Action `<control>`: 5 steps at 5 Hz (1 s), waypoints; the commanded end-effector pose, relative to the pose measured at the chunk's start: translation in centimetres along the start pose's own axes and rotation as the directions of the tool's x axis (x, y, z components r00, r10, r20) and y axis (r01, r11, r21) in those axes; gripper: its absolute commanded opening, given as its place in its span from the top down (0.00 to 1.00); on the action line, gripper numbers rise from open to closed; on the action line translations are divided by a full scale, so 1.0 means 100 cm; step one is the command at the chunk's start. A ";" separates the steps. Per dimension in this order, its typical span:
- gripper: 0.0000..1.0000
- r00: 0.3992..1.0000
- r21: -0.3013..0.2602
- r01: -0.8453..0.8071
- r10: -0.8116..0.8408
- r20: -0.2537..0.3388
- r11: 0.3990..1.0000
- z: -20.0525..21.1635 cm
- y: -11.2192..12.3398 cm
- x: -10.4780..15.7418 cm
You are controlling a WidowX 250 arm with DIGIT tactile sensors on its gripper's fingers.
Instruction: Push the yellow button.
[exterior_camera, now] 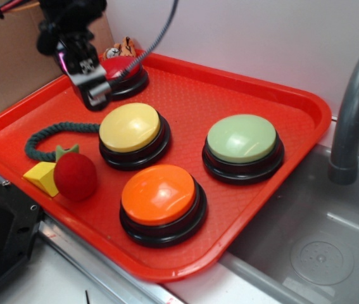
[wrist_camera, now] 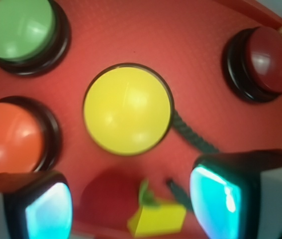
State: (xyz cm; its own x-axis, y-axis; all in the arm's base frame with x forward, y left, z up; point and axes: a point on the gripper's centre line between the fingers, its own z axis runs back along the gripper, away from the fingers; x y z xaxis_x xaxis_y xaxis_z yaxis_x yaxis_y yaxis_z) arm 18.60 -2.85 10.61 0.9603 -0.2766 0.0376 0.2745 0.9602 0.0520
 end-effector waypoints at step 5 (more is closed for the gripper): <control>0.00 0.988 -0.015 0.149 -0.148 0.035 0.989 -0.038 0.000 0.027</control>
State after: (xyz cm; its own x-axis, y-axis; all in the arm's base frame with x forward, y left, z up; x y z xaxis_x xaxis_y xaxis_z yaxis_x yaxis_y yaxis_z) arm 20.54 -3.13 5.81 0.9143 -0.4046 0.0167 0.4042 0.9144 0.0218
